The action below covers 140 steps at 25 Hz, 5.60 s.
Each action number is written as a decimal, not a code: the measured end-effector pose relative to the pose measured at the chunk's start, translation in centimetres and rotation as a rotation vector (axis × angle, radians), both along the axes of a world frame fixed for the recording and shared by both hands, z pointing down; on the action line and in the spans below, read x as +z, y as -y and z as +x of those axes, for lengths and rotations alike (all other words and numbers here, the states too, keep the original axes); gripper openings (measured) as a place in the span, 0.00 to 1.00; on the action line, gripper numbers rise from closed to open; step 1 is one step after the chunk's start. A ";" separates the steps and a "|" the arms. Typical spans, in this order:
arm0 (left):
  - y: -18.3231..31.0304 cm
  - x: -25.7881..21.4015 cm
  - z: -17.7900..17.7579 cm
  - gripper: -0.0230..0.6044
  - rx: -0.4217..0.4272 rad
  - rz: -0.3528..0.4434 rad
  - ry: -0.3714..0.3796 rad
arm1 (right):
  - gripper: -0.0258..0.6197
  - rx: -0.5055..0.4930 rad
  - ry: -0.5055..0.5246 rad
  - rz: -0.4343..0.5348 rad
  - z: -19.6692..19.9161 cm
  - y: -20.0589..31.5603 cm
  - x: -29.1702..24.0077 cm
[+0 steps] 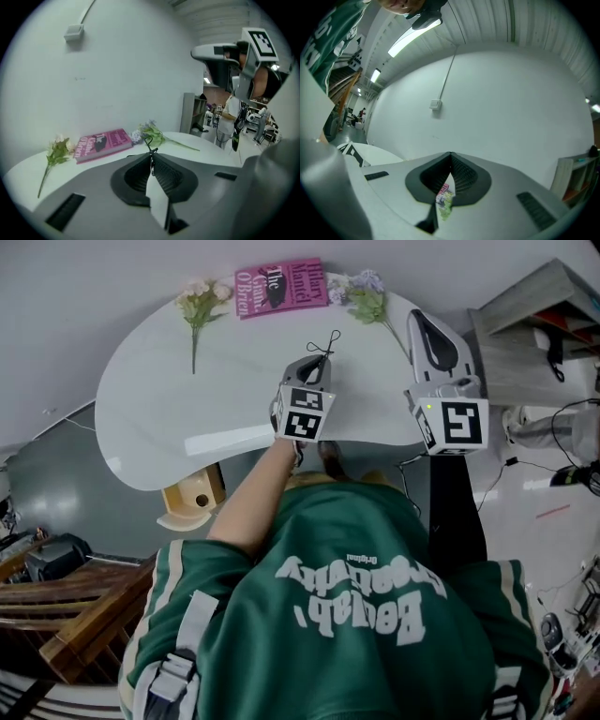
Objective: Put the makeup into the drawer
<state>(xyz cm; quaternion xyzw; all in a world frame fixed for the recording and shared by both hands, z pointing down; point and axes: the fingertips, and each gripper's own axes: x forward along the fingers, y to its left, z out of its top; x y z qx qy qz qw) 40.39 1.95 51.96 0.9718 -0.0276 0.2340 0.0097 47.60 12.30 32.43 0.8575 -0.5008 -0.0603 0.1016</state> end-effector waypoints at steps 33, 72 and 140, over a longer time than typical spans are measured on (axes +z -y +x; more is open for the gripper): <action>15.6 -24.6 -17.7 0.09 -0.438 0.335 -0.429 | 0.05 -0.476 -0.073 0.096 -14.2 18.9 -4.7; 22.1 1.5 -58.3 0.09 -0.979 -0.010 0.083 | 0.05 -1.038 -0.018 0.006 -51.1 33.5 -1.0; 23.5 -21.4 -60.8 0.24 -1.052 0.444 -0.289 | 0.05 -1.085 -0.045 0.006 -53.3 33.1 -1.3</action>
